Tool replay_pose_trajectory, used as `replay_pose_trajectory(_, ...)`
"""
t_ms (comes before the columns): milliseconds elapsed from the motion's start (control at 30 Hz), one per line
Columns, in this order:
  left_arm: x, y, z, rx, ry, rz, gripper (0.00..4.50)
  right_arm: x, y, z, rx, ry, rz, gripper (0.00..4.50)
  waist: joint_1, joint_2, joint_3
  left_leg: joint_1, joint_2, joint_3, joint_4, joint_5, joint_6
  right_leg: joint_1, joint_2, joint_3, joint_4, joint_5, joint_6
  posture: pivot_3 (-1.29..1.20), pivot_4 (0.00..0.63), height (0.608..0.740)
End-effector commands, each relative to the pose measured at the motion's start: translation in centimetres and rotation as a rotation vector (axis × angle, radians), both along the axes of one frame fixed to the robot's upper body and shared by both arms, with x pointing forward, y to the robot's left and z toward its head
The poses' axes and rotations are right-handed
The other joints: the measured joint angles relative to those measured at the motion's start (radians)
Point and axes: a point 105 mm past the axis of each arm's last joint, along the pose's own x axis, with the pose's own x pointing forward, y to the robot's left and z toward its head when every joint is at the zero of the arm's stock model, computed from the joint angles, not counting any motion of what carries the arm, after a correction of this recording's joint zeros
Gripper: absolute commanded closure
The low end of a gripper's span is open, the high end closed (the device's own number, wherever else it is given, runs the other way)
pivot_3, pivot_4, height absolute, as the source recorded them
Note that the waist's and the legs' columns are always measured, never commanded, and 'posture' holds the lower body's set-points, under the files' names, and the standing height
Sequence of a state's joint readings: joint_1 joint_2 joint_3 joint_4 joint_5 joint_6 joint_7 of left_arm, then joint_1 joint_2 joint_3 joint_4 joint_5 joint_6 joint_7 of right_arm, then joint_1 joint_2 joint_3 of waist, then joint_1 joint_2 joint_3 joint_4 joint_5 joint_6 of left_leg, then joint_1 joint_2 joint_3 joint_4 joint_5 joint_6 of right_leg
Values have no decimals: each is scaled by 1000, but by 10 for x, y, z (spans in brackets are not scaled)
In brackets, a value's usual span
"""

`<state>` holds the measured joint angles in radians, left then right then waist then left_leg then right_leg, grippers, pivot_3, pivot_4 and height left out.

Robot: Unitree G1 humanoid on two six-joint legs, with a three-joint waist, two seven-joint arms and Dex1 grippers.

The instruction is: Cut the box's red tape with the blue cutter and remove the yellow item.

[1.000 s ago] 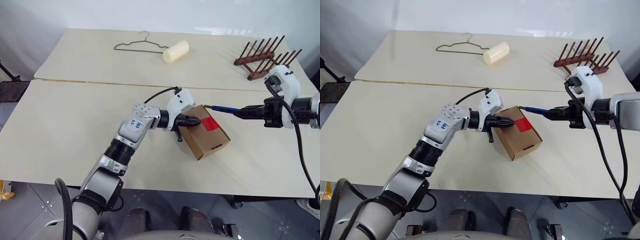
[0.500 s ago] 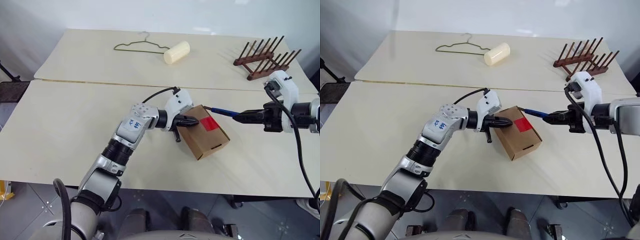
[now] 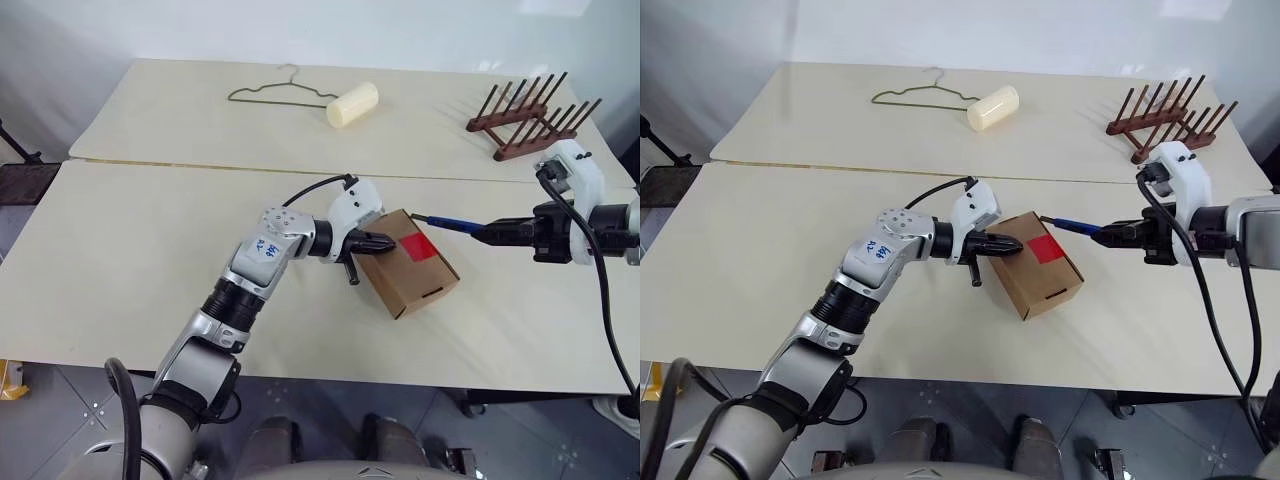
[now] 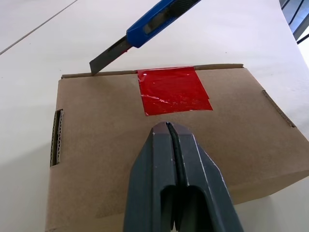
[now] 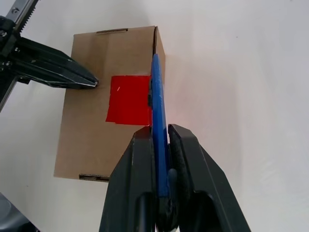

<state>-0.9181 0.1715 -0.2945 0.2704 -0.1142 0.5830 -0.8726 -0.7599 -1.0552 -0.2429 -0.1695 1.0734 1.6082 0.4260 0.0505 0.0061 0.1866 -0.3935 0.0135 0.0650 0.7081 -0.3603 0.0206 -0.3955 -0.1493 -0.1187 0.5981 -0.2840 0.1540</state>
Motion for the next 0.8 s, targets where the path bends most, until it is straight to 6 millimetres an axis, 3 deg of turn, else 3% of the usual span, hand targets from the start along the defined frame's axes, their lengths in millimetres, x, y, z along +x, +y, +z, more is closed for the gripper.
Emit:
replay_pose_trajectory(33,-3,-1,-2,8,1,-10,4500,-5,-1,5,-12,-23,10,4353,0,0,0,0,0,0,0,0,0,0,0,0,0,0,0,0,150,740)
replay_pose_trajectory(433,0,1,-7,61,6,4,4500,-12,0,-4,-63,97,53,4353,0,0,0,0,0,0,3,0,0,0,0,1,3,0,0,0,150,740)
replay_pose_trajectory(800,-3,-1,-32,244,16,-18,4500,-15,5,-3,-66,176,98,4353,1,0,0,1,0,0,7,0,0,1,0,2,4,0,0,0,150,740)
